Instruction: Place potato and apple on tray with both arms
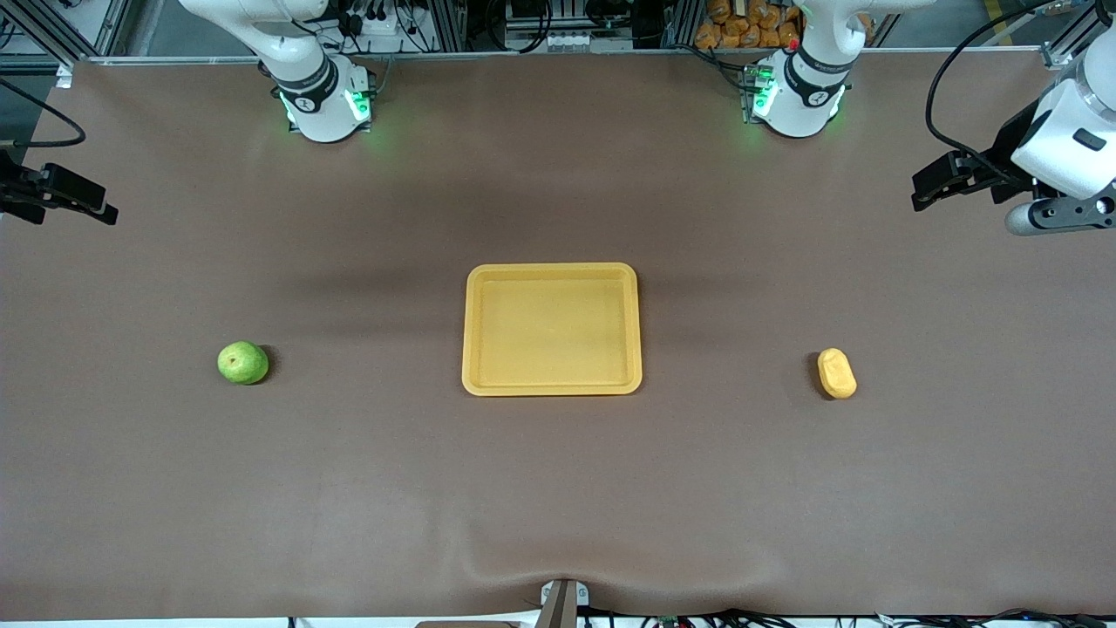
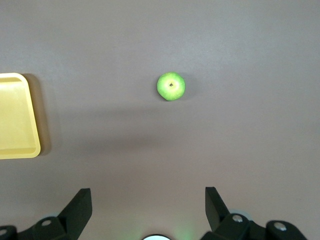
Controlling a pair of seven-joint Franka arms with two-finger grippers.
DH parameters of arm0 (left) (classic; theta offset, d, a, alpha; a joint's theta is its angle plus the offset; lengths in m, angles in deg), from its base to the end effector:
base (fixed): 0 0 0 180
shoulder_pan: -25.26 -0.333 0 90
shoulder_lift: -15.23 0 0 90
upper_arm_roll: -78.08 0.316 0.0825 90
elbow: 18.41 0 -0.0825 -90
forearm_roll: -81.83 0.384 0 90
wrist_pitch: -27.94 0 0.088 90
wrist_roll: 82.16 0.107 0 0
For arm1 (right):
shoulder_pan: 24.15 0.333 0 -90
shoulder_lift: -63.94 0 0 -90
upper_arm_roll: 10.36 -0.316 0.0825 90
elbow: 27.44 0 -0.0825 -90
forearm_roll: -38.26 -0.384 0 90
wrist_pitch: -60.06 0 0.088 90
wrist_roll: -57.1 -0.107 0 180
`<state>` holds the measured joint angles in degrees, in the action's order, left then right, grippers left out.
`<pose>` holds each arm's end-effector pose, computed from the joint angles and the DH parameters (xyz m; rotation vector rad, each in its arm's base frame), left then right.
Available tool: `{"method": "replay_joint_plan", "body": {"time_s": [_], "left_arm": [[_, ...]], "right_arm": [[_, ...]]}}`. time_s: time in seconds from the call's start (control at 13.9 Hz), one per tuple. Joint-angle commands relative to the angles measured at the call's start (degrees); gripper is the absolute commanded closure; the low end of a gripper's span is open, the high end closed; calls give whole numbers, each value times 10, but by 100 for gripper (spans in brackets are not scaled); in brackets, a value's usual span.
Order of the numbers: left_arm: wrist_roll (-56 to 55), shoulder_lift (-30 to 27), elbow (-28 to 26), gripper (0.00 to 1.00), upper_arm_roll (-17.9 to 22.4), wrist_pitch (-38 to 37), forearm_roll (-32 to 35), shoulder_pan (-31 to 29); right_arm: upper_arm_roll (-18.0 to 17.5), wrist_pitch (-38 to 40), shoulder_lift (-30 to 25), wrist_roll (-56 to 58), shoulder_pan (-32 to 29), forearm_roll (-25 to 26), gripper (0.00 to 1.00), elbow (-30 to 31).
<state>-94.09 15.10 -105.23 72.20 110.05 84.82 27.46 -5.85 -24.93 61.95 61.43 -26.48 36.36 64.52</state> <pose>0.5350 -0.0698 0.6402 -3.0725 -0.1111 0.1071 0.5304 -0.0606 0.6202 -3.0941 0.0653 0.1287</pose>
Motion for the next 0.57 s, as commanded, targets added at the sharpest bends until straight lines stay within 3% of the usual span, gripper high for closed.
{"method": "replay_joint_plan", "body": {"time_s": [0.0, 0.5], "left_arm": [[9, -7, 0, 0, 1, -2, 0, -1], [2, -7, 3, 0, 3, -2, 0, -2]], "right_arm": [[-8, 10, 4, -3, -12, 8, 0, -14], [-8, 10, 4, -3, -12, 8, 0, -14]]}}
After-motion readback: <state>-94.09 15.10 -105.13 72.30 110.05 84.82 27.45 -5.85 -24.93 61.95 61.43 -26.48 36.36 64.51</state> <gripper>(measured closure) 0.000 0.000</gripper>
